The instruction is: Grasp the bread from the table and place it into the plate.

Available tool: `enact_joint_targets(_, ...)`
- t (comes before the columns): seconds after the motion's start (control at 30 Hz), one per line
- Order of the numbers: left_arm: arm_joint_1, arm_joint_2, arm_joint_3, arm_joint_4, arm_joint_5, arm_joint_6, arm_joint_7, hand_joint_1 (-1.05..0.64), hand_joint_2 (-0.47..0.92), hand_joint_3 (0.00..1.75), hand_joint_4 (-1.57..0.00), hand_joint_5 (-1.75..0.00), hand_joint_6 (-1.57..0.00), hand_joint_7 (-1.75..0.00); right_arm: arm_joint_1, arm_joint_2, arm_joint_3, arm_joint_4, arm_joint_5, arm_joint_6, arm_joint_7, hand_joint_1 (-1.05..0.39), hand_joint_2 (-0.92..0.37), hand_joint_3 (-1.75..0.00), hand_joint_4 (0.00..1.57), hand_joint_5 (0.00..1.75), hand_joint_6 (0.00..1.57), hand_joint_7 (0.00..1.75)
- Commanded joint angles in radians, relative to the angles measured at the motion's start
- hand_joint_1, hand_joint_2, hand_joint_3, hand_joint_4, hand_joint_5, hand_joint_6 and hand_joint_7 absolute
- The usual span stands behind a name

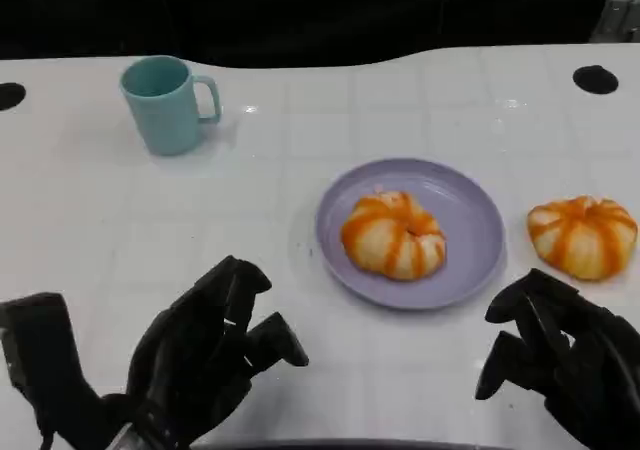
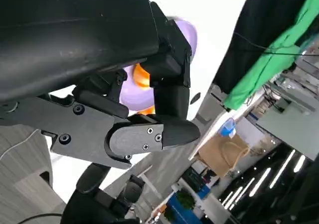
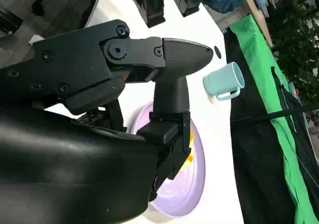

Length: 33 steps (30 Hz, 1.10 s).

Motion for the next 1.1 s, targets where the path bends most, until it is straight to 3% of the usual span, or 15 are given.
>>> enact_joint_targets(0.03, 0.008, 0.016, 0.0, -0.009, 0.012, -0.021, 0.017, -0.54, 0.92, 0.51, -0.84, -1.75, -0.6, -1.75, 0.007, -0.016, -0.016, -0.02, 0.007, 0.003, -0.002, -0.43, -0.92, -0.42, 0.61, 1.75, 0.47, 1.61)
enact_joint_targets(1.1, 0.017, 0.045, -0.031, 0.037, 0.025, -0.087, -0.015, -0.55, 0.92, 0.48, -0.86, -1.75, -0.64, -1.75, 0.018, -0.018, -0.025, 0.003, 0.002, -0.027, 0.028, -0.44, -0.92, -0.39, 0.63, 1.75, 0.48, 1.6)
